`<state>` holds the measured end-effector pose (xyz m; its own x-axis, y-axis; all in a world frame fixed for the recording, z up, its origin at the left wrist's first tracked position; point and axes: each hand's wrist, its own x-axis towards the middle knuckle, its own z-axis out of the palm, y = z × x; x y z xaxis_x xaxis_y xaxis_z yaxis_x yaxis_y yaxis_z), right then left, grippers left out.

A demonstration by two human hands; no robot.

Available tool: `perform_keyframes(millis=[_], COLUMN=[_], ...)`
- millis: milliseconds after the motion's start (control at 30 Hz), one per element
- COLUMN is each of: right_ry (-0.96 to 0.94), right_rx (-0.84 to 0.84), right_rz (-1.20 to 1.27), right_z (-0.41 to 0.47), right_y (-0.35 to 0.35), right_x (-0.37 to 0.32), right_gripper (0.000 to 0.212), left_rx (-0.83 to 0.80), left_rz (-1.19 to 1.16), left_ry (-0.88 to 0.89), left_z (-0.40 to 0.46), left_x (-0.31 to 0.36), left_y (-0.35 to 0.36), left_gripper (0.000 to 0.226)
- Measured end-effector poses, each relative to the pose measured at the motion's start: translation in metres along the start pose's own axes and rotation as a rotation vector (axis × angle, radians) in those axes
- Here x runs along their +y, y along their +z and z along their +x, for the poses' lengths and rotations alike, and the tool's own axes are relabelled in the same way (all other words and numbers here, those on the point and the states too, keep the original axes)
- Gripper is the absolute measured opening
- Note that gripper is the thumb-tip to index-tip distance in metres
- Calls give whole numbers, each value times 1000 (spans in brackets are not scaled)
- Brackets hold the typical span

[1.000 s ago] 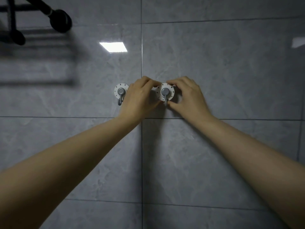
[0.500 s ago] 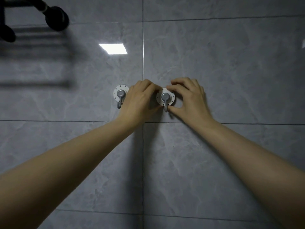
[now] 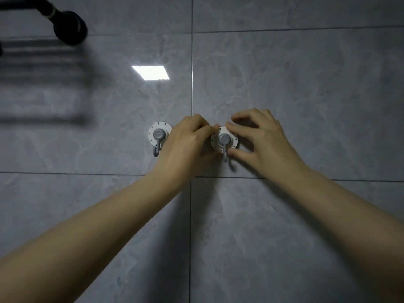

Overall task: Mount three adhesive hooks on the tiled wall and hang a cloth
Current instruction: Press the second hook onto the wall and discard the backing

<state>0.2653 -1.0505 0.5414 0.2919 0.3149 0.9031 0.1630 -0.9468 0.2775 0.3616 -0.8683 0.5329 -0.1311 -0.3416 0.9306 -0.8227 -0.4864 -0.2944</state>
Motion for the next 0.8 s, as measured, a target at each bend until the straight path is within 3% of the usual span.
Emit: perform_keyframes(millis=[167,300,567,667,800], right_ry=[-26,49,68,52,181], right_rx=[14,115,93,87,332], right_rz=[-94,54,105,100,204], right_z=[-7,-12,-5,-11,-27], right_y=[3,8,3,3,-7], right_x=[-1,-1,-2,-4,-23], right_gripper=[59,53,49,47,34], left_rx=[35,100,94,-12,-72], left_rz=[14,-65,-5,-117,-36], left_ry=[13,-32,-32,-212,-355], left_z=[-7,-17,-22,-28,-47], left_x=[4,5,13,28,13], left_y=[4,16,18,2,-24], left_gripper=[35,44,48,35,30])
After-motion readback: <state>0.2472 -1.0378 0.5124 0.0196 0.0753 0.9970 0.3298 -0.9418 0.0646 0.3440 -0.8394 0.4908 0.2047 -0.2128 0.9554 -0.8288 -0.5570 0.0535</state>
